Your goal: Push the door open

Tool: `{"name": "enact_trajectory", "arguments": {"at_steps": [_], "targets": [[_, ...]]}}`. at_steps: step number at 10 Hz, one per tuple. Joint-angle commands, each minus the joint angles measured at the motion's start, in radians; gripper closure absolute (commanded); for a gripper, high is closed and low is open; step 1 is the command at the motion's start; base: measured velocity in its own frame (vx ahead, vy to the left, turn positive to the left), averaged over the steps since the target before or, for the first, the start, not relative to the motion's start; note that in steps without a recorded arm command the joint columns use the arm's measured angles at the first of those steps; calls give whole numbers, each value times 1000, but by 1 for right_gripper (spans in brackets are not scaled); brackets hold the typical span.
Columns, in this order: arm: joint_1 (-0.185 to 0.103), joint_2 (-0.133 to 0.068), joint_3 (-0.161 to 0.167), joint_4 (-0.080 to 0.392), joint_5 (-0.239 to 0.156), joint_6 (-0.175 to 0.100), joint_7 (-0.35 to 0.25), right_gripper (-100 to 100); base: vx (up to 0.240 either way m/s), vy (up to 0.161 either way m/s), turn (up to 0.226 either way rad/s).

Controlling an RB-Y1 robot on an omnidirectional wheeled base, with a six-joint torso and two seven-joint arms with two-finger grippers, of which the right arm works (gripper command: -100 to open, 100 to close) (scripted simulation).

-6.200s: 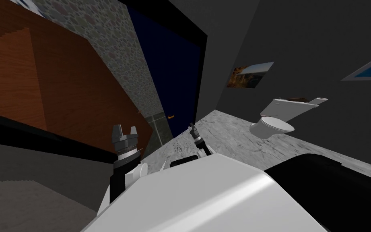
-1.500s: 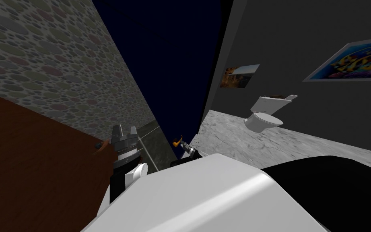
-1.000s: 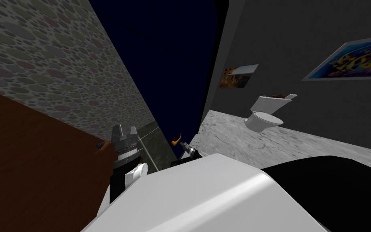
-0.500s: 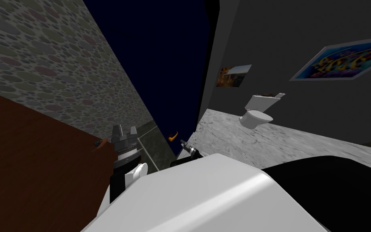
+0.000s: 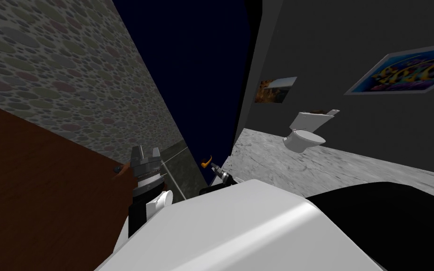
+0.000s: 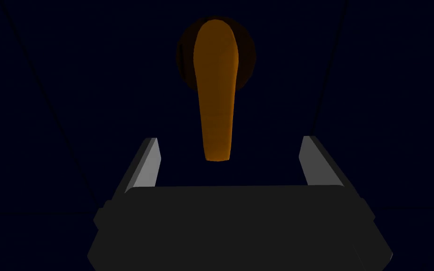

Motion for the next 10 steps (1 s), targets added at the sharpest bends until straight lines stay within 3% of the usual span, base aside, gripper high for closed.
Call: {"name": "enact_trajectory", "arguments": {"at_steps": [1, 5, 6, 10], "targets": [[-3, 9, -6, 11, 0, -4, 4, -100, 182, 116, 42], [-6, 17, -12, 19, 0, -6, 8, -100, 114, 87, 18], [-6, 17, -12, 19, 0, -6, 8, 100, -10, -6, -3], [-6, 17, -12, 19, 0, -6, 8, 100, -14, -11, 1]]}}
